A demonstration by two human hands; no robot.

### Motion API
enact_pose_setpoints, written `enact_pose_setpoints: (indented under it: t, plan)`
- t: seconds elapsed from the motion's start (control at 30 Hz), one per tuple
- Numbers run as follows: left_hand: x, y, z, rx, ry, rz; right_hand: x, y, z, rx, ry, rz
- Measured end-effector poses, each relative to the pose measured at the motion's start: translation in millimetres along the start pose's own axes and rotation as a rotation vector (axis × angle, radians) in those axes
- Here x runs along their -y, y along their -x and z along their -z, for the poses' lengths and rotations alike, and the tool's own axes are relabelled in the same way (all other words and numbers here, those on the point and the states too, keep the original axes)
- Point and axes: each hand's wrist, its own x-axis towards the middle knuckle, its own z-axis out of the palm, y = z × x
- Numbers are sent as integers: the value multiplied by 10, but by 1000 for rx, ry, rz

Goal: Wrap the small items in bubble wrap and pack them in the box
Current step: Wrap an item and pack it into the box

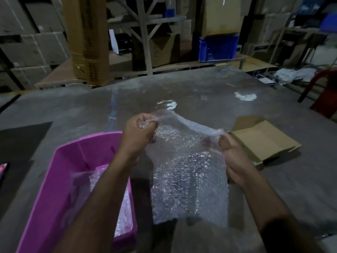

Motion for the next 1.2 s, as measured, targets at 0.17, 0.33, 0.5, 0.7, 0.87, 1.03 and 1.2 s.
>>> enact_pose_setpoints:
  t: [0.17, 0.33, 0.5, 0.7, 0.87, 1.03, 1.2]
  plan:
    - [61, -65, -349, -46, -43, 100, -58, -32, 334, 239, -20, 12]
    - [111, -76, -422, -66, -108, 100, -103, -91, 455, 380, -32, 6]
    - [184, -103, -358, -76, 300, 188, -162, -213, 370, 147, 85, -4]
    - [441, 93, -338, 263, 114, 348, -83, -324, 300, 106, -193, -159]
    - [445, 79, -314, -12, 138, 319, -177, -400, 289, 46, -84, -174]
    - [417, 57, -128, -74, 47, 268, -242, -459, 315, 2, -7, -121]
    - [477, 26, -120, -166, 22, 263, -267, -568, 322, -60, 25, -55]
